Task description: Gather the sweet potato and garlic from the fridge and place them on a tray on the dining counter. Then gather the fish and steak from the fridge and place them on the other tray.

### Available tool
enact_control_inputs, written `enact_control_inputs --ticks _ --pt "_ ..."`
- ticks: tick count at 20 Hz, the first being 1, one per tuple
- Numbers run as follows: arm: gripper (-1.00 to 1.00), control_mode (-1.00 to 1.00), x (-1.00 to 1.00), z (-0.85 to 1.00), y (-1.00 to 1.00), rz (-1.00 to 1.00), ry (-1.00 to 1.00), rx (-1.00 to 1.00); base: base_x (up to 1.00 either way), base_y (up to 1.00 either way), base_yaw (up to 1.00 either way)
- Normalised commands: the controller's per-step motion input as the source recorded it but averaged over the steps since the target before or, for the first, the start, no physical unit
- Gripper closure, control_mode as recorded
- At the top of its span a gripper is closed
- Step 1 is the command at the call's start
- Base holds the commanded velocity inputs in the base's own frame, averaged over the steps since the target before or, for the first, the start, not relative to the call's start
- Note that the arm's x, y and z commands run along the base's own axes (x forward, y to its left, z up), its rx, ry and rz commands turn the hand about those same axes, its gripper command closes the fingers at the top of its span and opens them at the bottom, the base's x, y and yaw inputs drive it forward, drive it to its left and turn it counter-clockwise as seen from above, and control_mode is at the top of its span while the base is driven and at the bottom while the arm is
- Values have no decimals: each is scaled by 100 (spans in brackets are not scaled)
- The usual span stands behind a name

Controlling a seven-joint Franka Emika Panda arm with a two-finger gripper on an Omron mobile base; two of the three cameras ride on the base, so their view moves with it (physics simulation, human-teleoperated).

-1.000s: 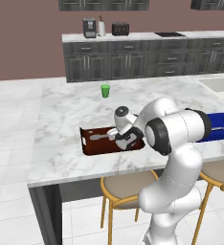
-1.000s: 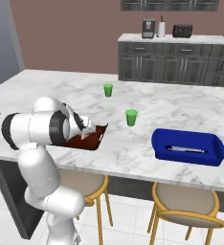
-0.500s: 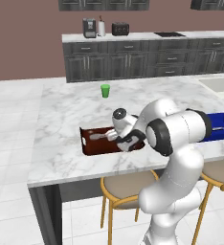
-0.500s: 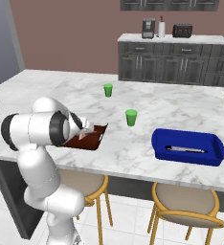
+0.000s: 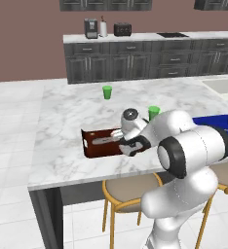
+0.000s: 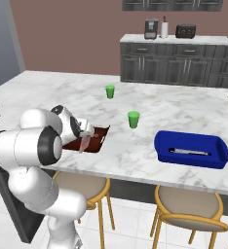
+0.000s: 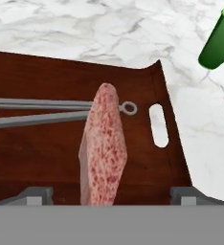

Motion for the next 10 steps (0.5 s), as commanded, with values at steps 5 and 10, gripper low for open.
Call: enact_control_inputs --ticks 5,10 --pt "-100 -100 4 68 -1 0 2 10 0 0 0" --pt "-100 -100 -2 59 0 0 1 9 0 0 0"
